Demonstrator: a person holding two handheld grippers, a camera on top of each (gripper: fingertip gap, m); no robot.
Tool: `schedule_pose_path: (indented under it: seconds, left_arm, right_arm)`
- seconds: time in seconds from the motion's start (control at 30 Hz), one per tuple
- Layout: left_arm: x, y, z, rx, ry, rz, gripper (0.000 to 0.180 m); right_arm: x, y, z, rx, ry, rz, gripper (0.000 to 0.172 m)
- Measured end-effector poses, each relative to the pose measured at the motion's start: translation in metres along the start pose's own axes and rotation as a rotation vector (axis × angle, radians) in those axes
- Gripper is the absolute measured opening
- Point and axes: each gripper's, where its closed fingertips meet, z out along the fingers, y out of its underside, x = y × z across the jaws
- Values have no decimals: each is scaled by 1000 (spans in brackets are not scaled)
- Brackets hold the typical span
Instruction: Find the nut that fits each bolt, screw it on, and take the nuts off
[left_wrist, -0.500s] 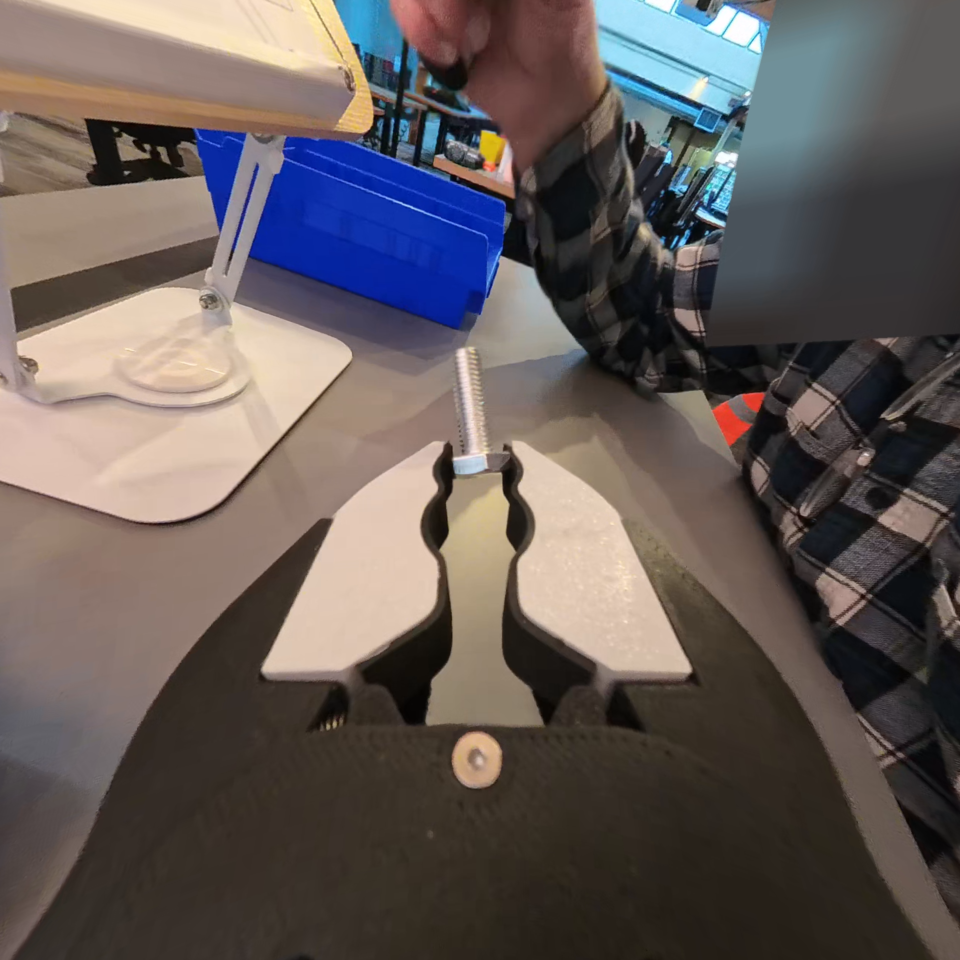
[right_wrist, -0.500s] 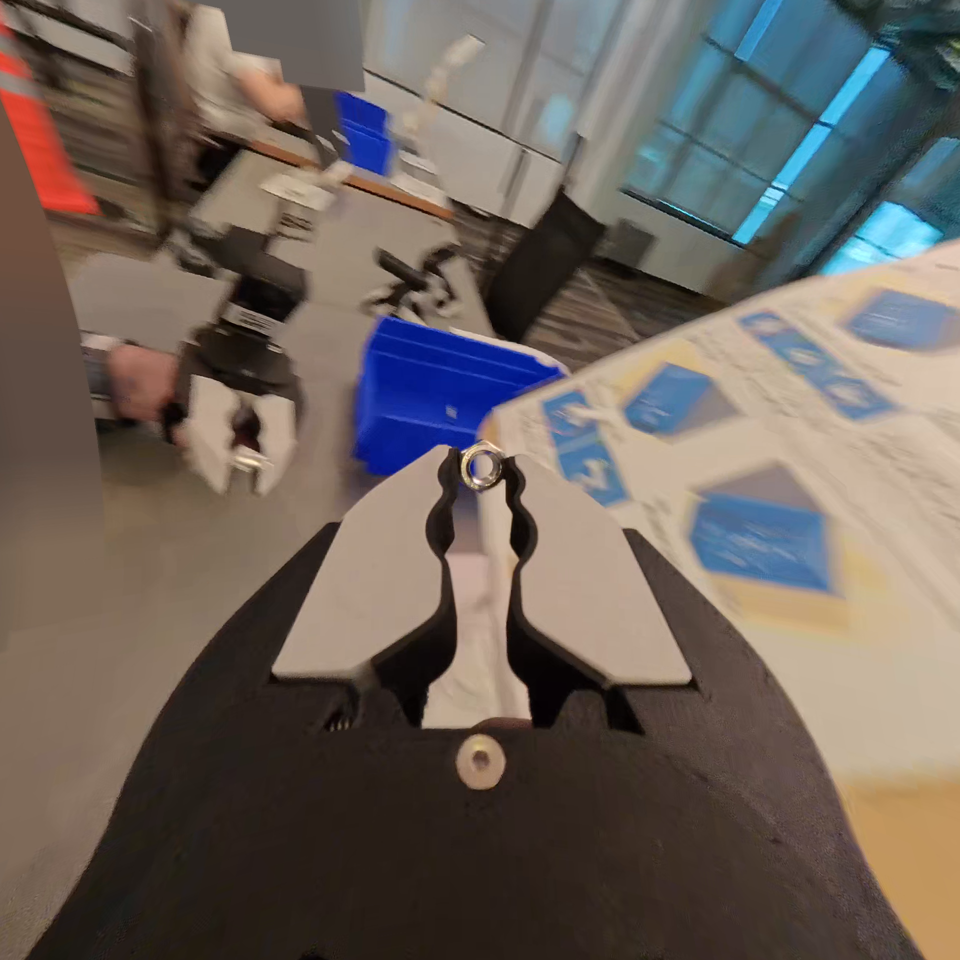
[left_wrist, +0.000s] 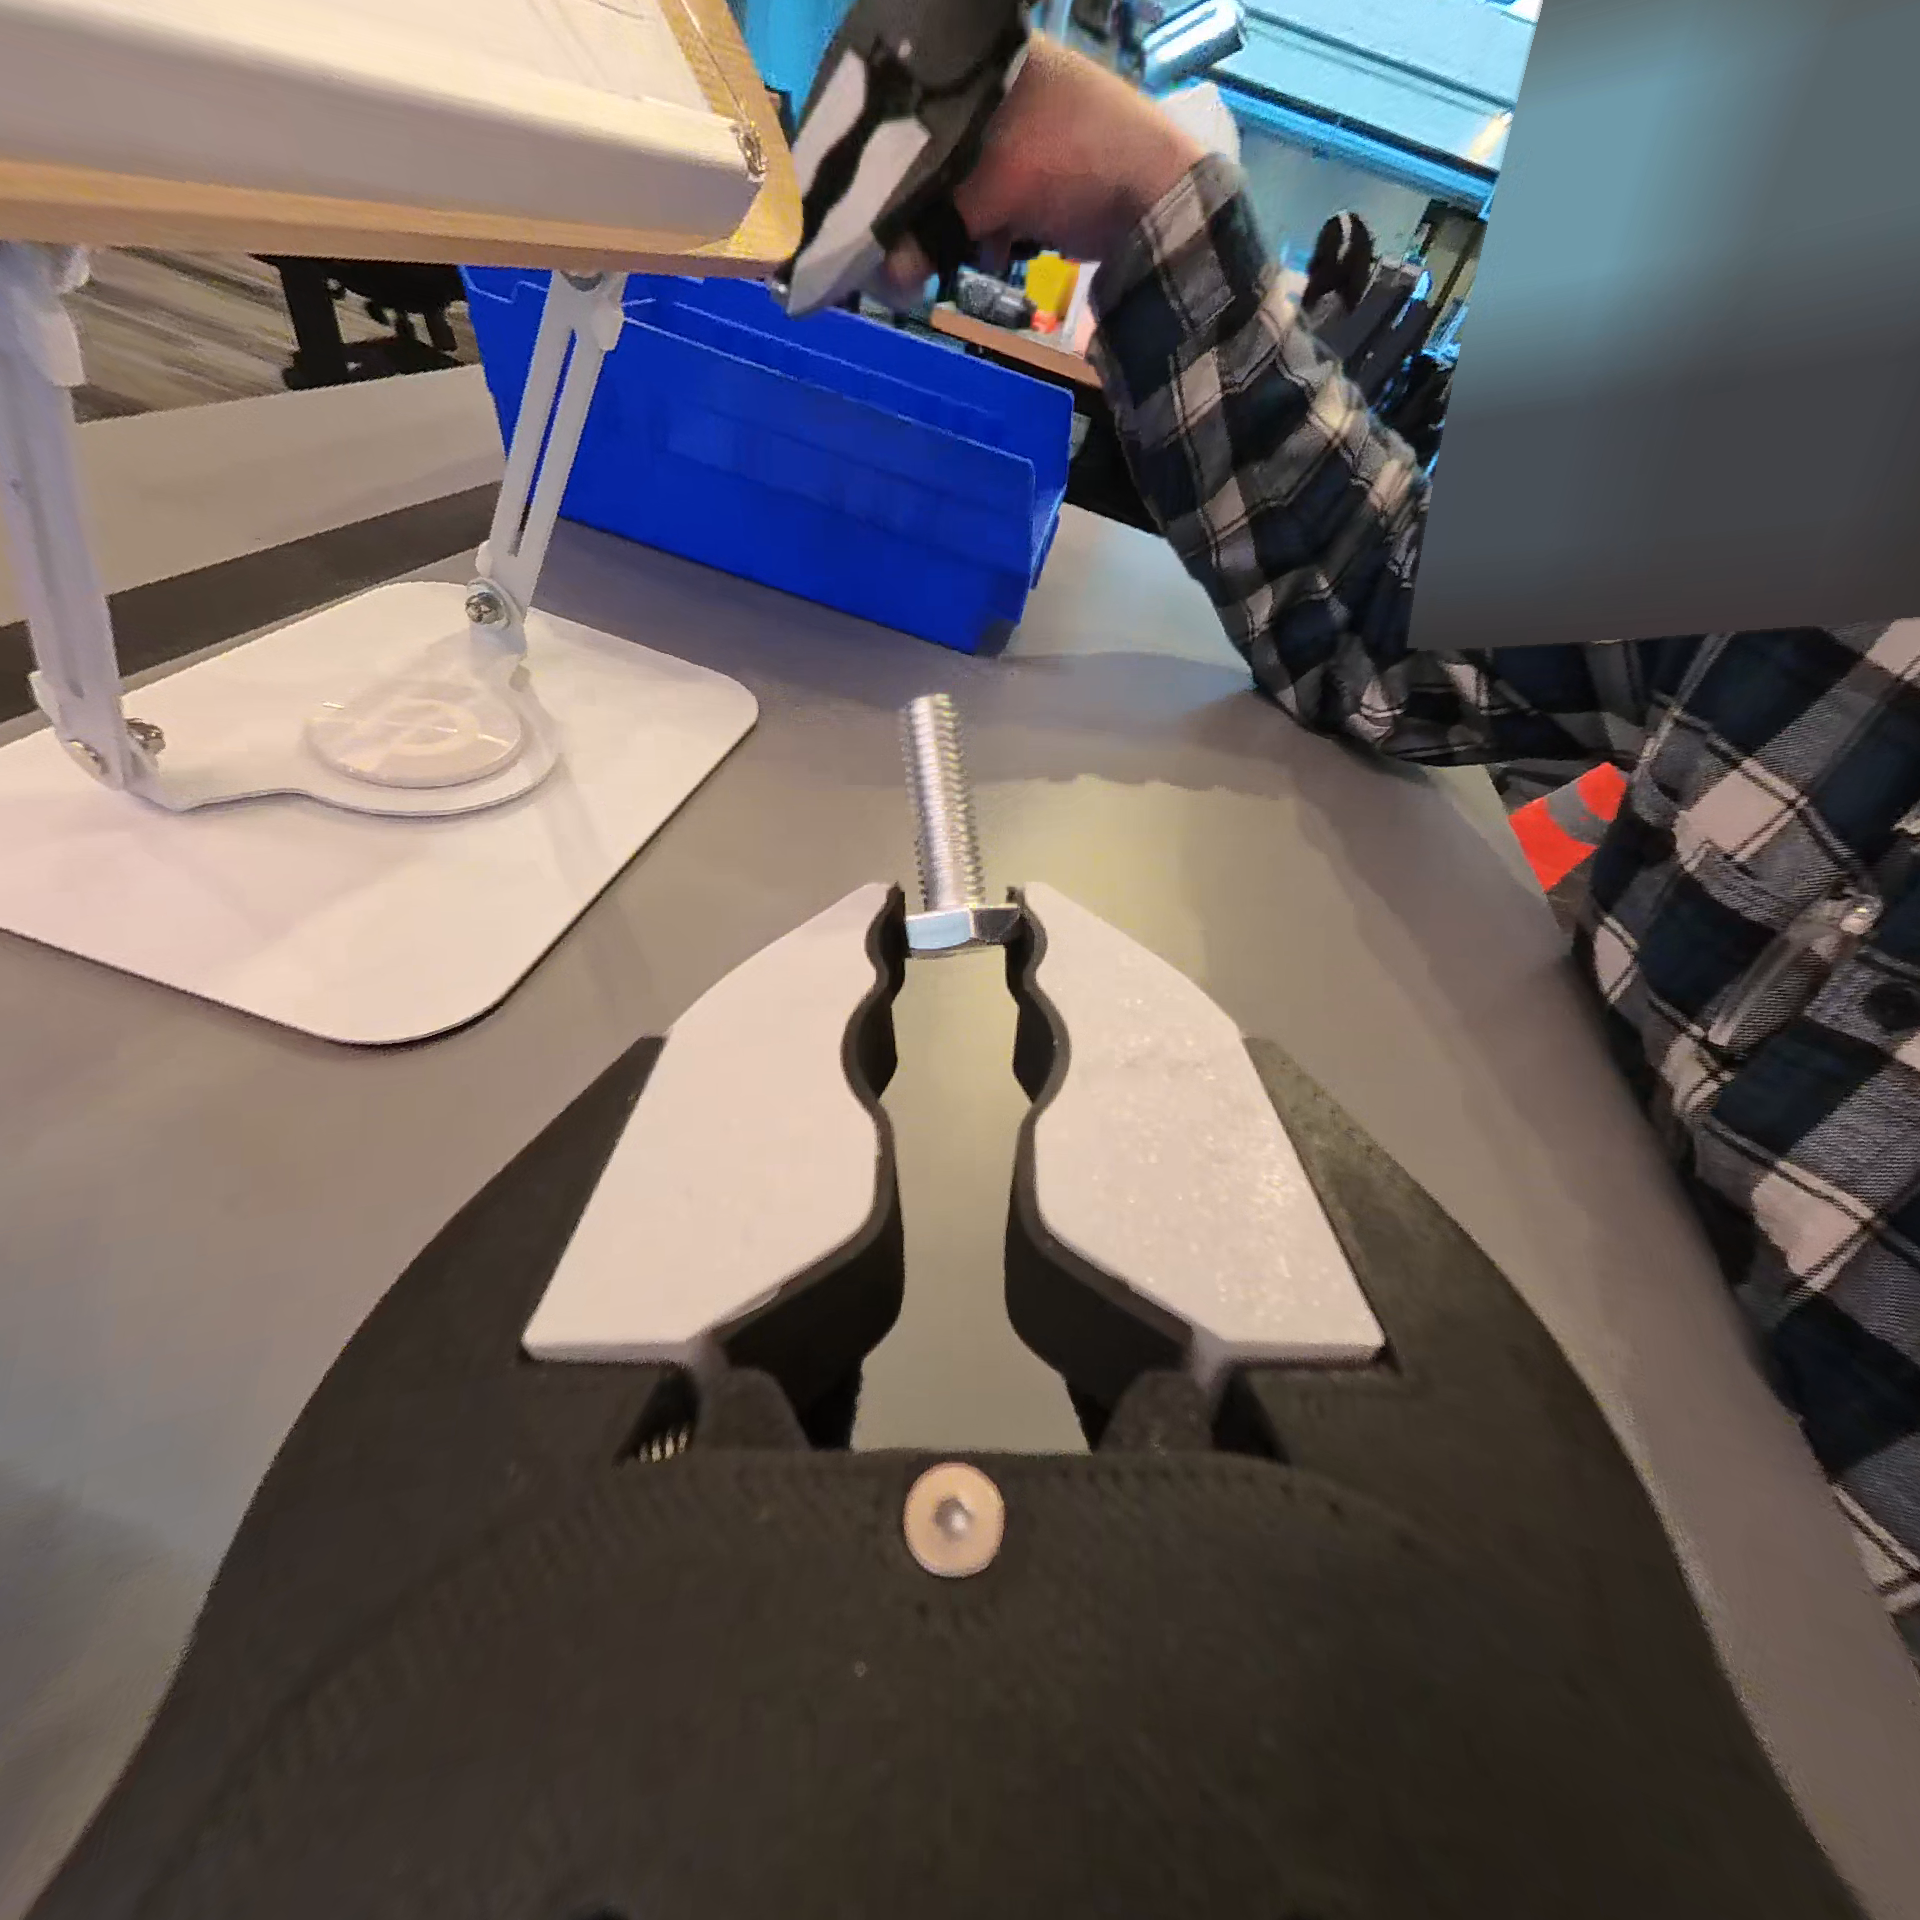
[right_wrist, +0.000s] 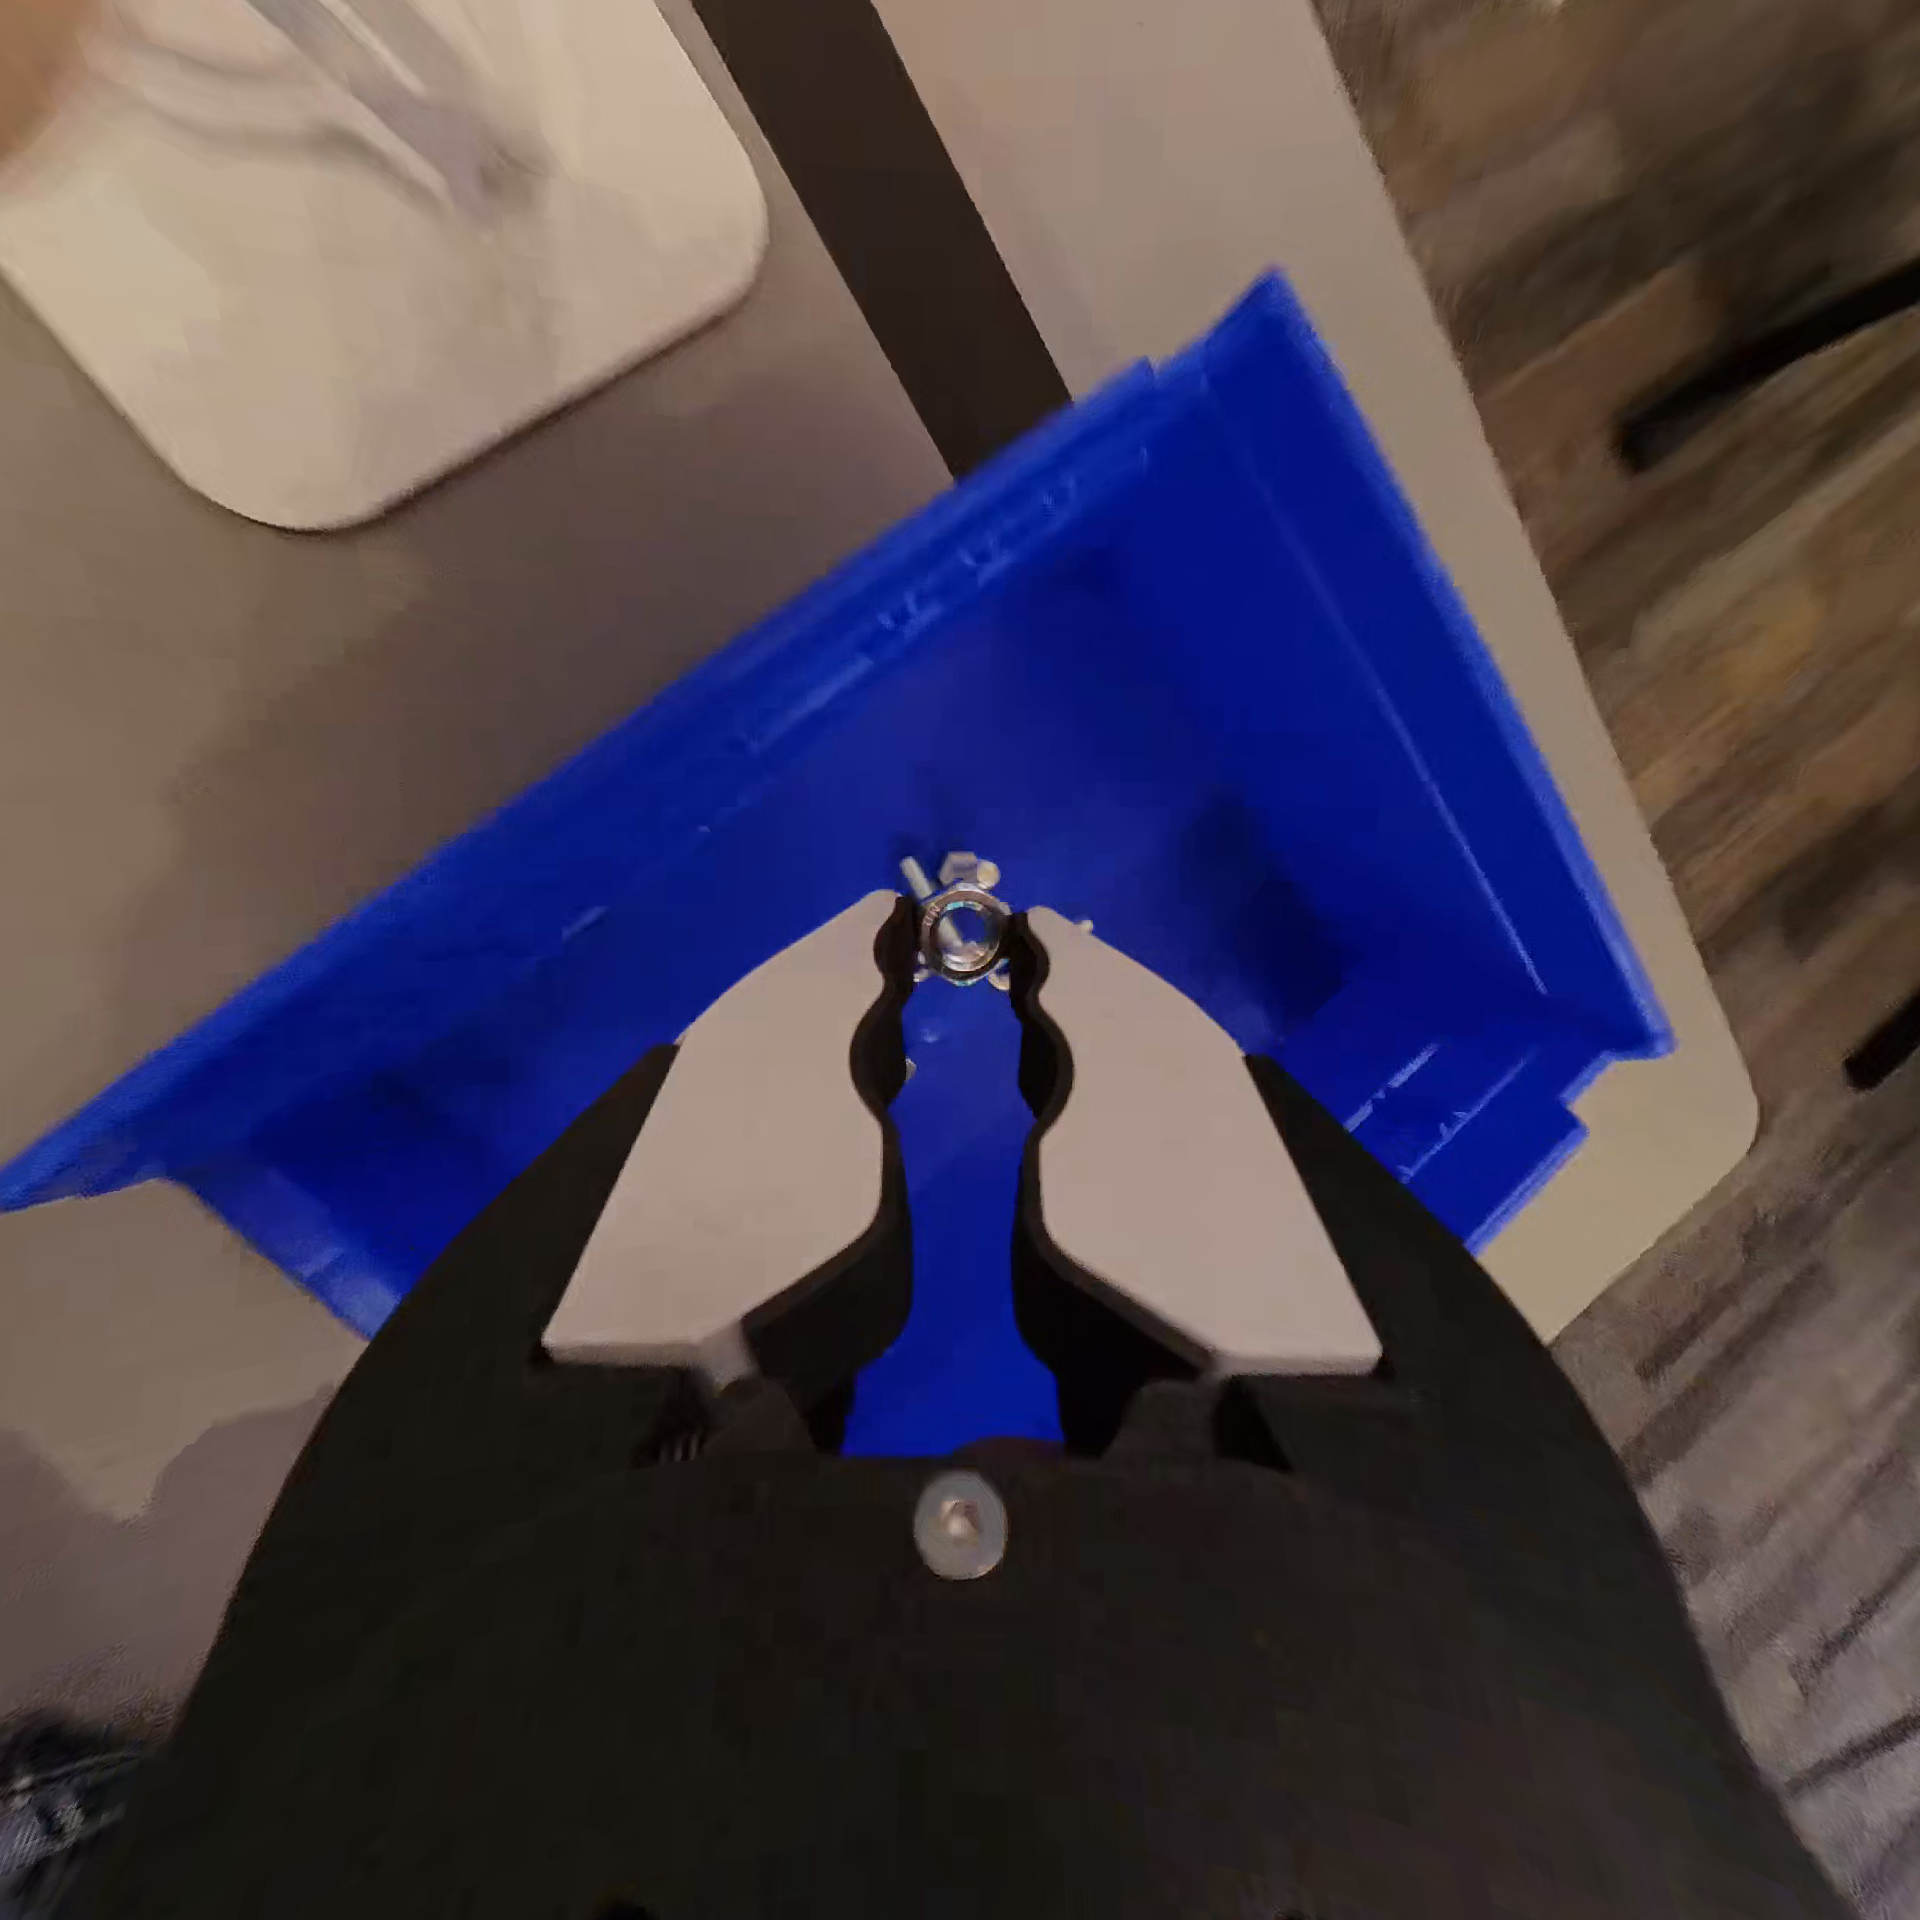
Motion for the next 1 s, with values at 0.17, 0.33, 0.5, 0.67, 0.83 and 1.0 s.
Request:
schedule_pose_path:
  seconds: [0.17, 0.33, 0.5, 0.67, 0.83, 1.0]
  left_arm:
    - [-3, -2, -3, -1, -38, 37, 18]
    - [-6, -2, -2, -1, -68, 58, 18]
    - [-1, -12, -1, 79, -30, 21, 18]
    - [7, -33, -2, 257, 61, -51, 18]
    - [15, -47, -4, 365, 91, -48, 18]
    - [20, -48, 1, 379, 118, -50, 18]
  right_arm:
    - [8, 23, 35, -109, -26, 77, 43]
    - [15, 24, 29, -119, 18, 95, 46]
    - [0, -42, -41, 151, 134, 34, 32]
    - [-135, -158, -111, 738, -235, -154, 20]
    - [-261, -212, -101, 983, -698, -172, 21]
    - [-324, -232, -59, 988, -880, -122, 35]
